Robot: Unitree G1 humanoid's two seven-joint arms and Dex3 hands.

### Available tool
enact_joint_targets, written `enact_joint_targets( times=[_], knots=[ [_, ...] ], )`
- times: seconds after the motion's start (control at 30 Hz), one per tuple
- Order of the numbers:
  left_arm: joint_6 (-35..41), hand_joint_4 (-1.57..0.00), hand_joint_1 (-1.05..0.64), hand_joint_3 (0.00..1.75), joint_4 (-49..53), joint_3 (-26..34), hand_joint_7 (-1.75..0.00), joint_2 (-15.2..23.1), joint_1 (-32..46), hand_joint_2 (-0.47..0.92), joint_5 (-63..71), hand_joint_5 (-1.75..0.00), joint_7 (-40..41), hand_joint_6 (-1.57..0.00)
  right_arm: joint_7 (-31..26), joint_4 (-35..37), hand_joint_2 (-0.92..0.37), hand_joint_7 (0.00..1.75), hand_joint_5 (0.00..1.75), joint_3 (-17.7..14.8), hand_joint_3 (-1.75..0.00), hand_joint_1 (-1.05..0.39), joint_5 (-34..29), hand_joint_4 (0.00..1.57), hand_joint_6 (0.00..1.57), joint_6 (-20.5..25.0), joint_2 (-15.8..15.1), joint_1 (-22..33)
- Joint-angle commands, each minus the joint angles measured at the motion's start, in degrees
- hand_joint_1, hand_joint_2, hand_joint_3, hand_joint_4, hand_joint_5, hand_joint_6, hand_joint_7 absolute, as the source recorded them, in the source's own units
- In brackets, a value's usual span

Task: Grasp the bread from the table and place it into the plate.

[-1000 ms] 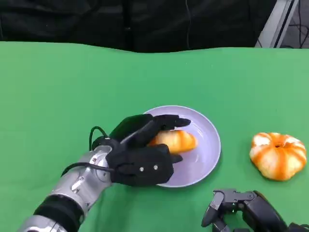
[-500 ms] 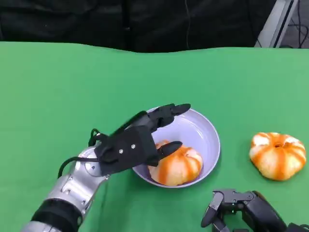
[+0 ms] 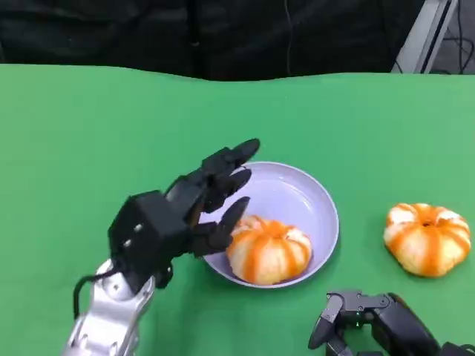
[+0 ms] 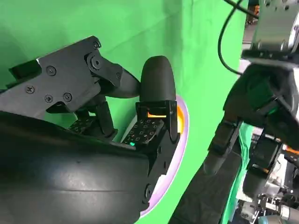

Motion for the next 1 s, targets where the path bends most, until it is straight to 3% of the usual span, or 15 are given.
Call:
enact_joint_targets(
  times=[0.03, 0.47, 1.0],
  knots=[
    [-1.5, -0.4, -0.9, 0.78, -4.7, 2.7, -0.03, -1.0, 5.0, 0.92, -3.4, -0.06, 0.6, -0.29, 0.0, 0.1, -0.62, 1.15, 1.5, -0.2, -0.96, -0.14, 0.5, 0.79, 0.85, -0.5, -0.4, 0.0],
    [-2.2, -0.5, -0.89, 0.72, -12.5, 6.9, -0.03, -4.3, 18.4, 0.92, -17.7, -0.03, -6.9, -0.39, 0.4, 0.9, -0.63, 1.14, 1.49, -0.4, -0.94, -0.14, 0.9, 0.81, 0.84, -0.5, -0.5, -0.5],
    [-7.1, -0.62, -0.83, 0.65, -10.0, 9.8, -0.02, -5.5, 30.6, 0.92, -22.9, -0.03, -15.3, -0.47, 1.3, 1.4, -0.65, 1.16, 1.49, -0.7, -0.9, -0.13, 1.5, 0.8, 0.84, -0.8, -0.9, -0.6]
  ],
)
